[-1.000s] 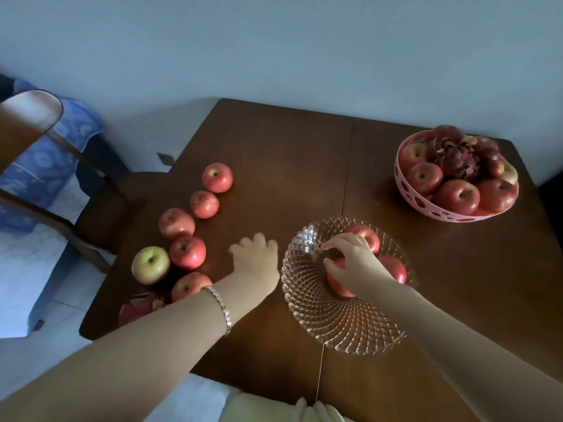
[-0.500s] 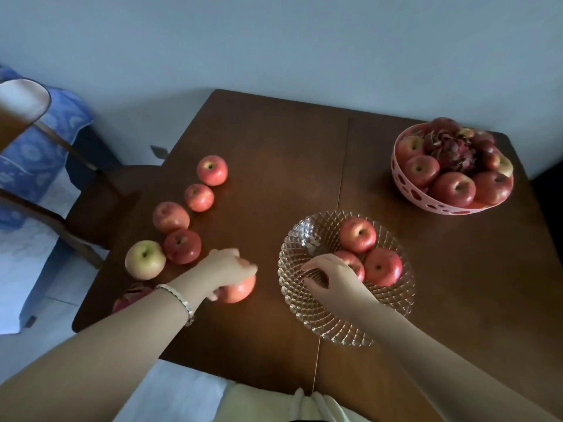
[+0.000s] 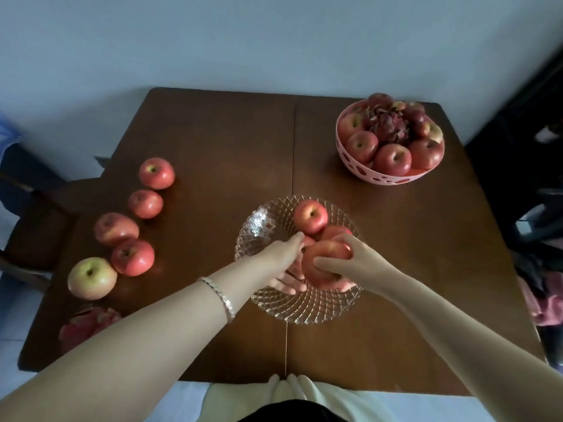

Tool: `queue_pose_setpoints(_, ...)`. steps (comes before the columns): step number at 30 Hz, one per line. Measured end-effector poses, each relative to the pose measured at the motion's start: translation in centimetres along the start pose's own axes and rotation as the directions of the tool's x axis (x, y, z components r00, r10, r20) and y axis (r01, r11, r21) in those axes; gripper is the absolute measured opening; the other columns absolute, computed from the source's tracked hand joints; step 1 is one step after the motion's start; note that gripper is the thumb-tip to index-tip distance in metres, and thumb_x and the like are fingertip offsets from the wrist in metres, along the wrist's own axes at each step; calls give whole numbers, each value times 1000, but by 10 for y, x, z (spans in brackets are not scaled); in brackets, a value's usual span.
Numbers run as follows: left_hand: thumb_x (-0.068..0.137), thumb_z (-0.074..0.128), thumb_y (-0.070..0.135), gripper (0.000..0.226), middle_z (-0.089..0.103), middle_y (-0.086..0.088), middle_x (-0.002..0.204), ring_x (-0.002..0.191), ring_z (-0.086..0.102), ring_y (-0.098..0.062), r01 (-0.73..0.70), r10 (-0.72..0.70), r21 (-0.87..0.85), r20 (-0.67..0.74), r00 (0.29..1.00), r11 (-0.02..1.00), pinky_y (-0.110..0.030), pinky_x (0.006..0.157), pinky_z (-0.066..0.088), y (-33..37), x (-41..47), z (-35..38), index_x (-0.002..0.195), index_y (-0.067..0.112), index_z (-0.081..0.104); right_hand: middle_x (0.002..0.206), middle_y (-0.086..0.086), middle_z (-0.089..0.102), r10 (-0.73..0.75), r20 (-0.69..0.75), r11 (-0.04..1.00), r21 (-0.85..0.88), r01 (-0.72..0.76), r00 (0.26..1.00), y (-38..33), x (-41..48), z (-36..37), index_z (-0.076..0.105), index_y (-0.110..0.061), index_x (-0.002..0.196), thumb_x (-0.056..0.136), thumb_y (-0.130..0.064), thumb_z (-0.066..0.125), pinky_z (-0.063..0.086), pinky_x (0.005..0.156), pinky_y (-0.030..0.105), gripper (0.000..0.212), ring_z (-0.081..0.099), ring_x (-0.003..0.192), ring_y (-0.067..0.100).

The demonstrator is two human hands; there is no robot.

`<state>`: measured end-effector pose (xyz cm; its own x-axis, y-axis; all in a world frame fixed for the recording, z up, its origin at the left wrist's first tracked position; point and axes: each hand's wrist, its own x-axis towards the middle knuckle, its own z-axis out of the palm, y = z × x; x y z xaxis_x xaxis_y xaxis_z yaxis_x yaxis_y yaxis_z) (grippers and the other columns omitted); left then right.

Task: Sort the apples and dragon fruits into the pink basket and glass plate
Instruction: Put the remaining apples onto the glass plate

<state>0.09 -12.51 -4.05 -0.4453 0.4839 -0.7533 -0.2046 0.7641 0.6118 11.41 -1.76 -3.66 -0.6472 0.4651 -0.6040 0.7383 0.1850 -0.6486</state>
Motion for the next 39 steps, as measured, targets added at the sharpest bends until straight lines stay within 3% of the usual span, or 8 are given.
queue_pose_setpoints(2, 99, 38, 38, 35, 60, -8, 88, 58, 56, -12, -71, 98, 206, -122, 988, 976, -29, 58, 52, -14, 22, 5, 104, 8, 56, 110, 9, 57, 135, 78, 983, 115, -144, 988, 16, 2, -4, 47, -16, 125, 77, -37, 71, 59, 66, 34, 57, 66, 82, 24)
queue_pose_setpoints(4, 94, 51, 33, 19, 55, -8, 111, 65, 52, -11, -70, 140, 284, -235, 962, 956, -25, 54, 43, -26, 39, 7, 102, 15, 52, 104, 9, 55, 229, 102, 950, 192, -245, 968, 27, 5, -5, 48, -14, 123, 80, -39, 68, 60, 64, 35, 53, 66, 76, 24)
queue_pose_setpoints(8, 92, 56, 33, 41, 49, -9, 128, 90, 62, -27, 41, -47, -53, -121, 992, 998, -35, 68, 56, -21, 41, 11, 128, 21, 40, 92, 15, 61, 321, 13, 933, 169, -318, 947, 36, 19, 3, 41, -9, 126, 80, -47, 63, 42, 37, 20, 63, 57, 45, 17)
queue_pose_setpoints(11, 94, 56, 29, 47, 47, -13, 134, 91, 63, -33, 117, -121, -213, -10, 993, 970, -42, 75, 55, -16, 44, 11, 136, 23, 35, 93, 15, 59, 356, -79, 934, 59, -353, 931, 36, 28, 13, 26, 1, 134, 77, -52, 64, 40, 41, 26, 87, 54, 56, 19)
queue_pose_setpoints(16, 93, 60, 20, 45, 44, -20, 136, 99, 63, -40, 165, -158, -311, 47, 986, 936, -46, 77, 56, -15, 51, 4, 133, 22, 39, 108, 11, 50, 291, -105, 953, -60, -298, 951, 37, 30, 25, 30, -1, 129, 80, -47, 63, 45, 48, 27, 74, 59, 74, 23)
queue_pose_setpoints(19, 92, 61, 19, 45, 42, -21, 138, 106, 61, -42, 161, -147, -307, 70, 987, 938, -47, 79, 55, -17, 52, 0, 132, 21, 39, 130, 18, 37, 275, -114, 937, -189, -293, 955, 37, 29, 28, 30, -3, 134, 82, -50, 57, 53, 70, 35, 75, 60, 99, 33)
queue_pose_setpoints(28, 92, 61, 22, 44, 47, -19, 128, 91, 65, -36, 111, -114, -288, 7, 993, 951, -42, 74, 57, -20, 54, 5, 131, 20, 40, 127, 3, 41, 26, -270, 882, -447, -149, 963, 47, 17, 43, 36, -13, 126, 64, -65, 66, 46, 86, 35, 87, 44, 120, 24)
queue_pose_setpoints(39, 92, 61, 24, 43, 51, -15, 111, 90, 67, -33, 91, -109, -319, -40, 993, 943, -38, 65, 60, -26, 54, 10, 129, 19, 40, 110, -3, 56, -25, -363, 888, -436, -146, 932, 49, 18, 41, 43, -14, 107, 55, -67, 71, 46, 78, 29, 79, 51, 109, 17)
